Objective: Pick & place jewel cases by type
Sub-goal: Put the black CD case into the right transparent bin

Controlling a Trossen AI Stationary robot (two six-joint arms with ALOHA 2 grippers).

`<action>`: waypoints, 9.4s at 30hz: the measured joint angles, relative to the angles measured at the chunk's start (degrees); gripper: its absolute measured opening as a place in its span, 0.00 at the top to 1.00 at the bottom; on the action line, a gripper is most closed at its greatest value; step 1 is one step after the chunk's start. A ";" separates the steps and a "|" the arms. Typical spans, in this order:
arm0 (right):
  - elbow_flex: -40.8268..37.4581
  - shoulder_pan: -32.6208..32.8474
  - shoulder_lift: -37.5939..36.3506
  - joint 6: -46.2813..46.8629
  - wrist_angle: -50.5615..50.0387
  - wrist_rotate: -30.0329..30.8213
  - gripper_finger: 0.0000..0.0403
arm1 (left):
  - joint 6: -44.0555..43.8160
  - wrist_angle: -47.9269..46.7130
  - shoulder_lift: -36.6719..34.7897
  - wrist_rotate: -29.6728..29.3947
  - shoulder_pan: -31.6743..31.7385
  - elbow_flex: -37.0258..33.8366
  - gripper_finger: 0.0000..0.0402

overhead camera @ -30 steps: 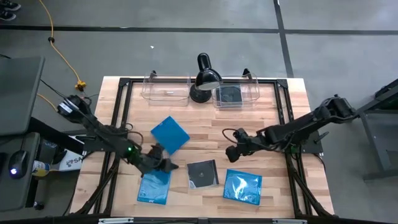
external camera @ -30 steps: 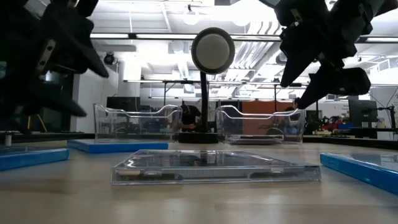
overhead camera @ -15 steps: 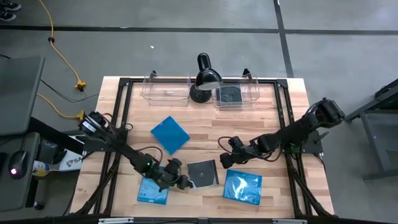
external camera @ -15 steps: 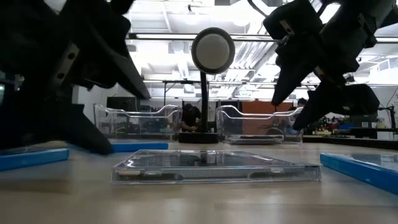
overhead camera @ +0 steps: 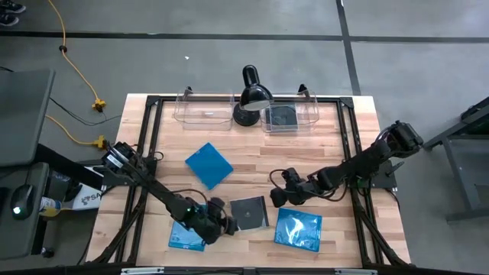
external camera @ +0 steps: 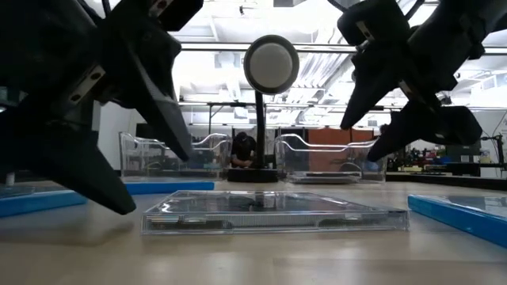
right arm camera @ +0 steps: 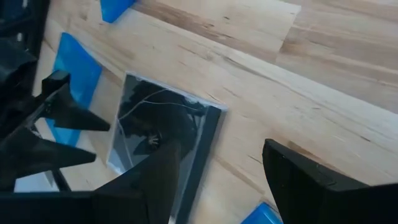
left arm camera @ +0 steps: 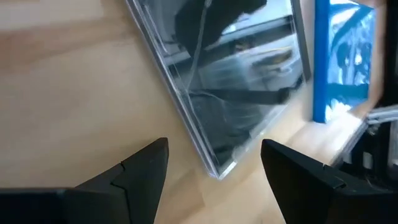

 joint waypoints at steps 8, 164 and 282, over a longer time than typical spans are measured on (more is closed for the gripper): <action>0.00 0.91 -0.01 -0.20 2.38 -0.10 0.48 | -0.09 -3.24 -0.04 0.02 0.01 0.35 0.37; 0.28 -4.04 16.77 -2.43 21.32 -16.74 0.41 | 9.85 -0.06 4.68 -5.36 0.81 0.24 0.37; 0.09 -4.09 15.57 -11.84 56.87 -20.18 0.42 | 19.11 3.24 4.74 -5.21 2.03 0.29 0.98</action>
